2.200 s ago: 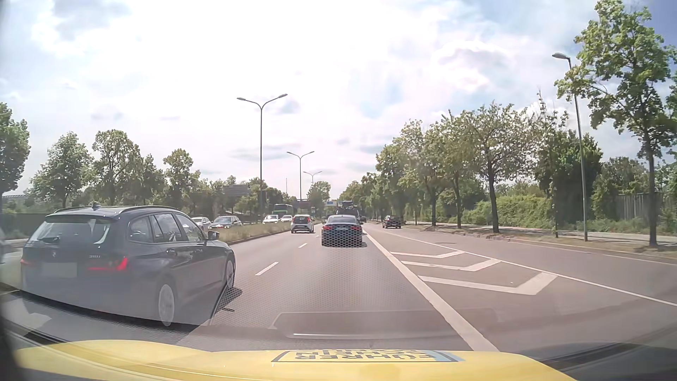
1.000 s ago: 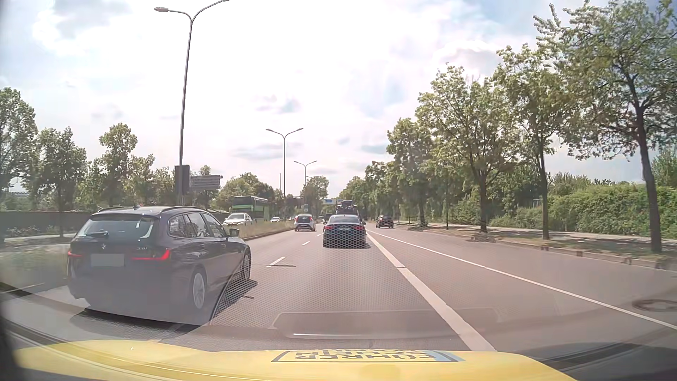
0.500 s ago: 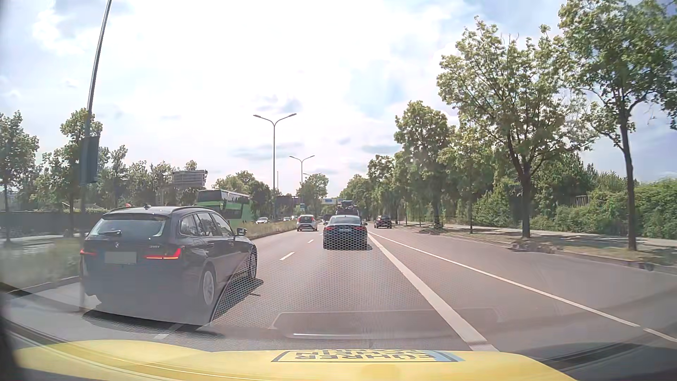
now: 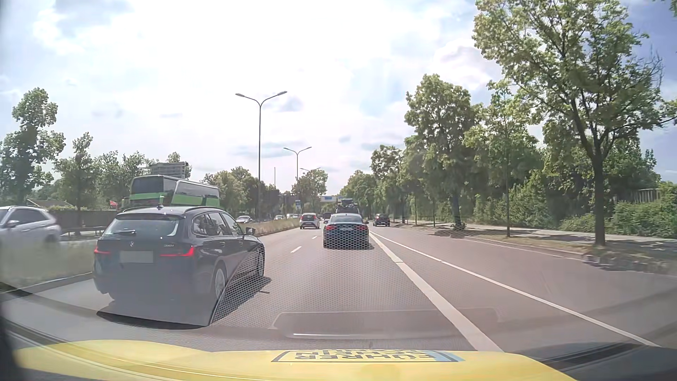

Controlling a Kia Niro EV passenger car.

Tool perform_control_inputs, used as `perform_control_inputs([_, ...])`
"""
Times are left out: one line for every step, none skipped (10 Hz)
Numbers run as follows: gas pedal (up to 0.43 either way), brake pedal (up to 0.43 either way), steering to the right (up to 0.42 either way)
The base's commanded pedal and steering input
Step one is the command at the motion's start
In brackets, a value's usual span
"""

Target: Follow the waypoints while adhering to traffic rules and regulations

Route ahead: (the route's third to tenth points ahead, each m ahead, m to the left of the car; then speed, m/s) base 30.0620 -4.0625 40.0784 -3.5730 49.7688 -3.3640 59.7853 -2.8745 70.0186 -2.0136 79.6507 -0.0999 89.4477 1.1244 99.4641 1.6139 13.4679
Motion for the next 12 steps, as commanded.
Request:
perform_control_inputs([0.0,0.0,-0.001])
perform_control_inputs([0.0,0.0,-0.002])
perform_control_inputs([0.0,0.0,-0.003])
perform_control_inputs([0.0,0.0,-0.003])
perform_control_inputs([0.0,0.0,-0.003])
perform_control_inputs([0.0,0.0,-0.003])
perform_control_inputs([0.0,0.0,-0.003])
perform_control_inputs([0.0,0.0,-0.003])
perform_control_inputs([0.0,0.0,-0.003])
perform_control_inputs([0.0,0.0,-0.004])
perform_control_inputs([0.0,0.0,-0.003])
perform_control_inputs([0.0,0.0,-0.004])
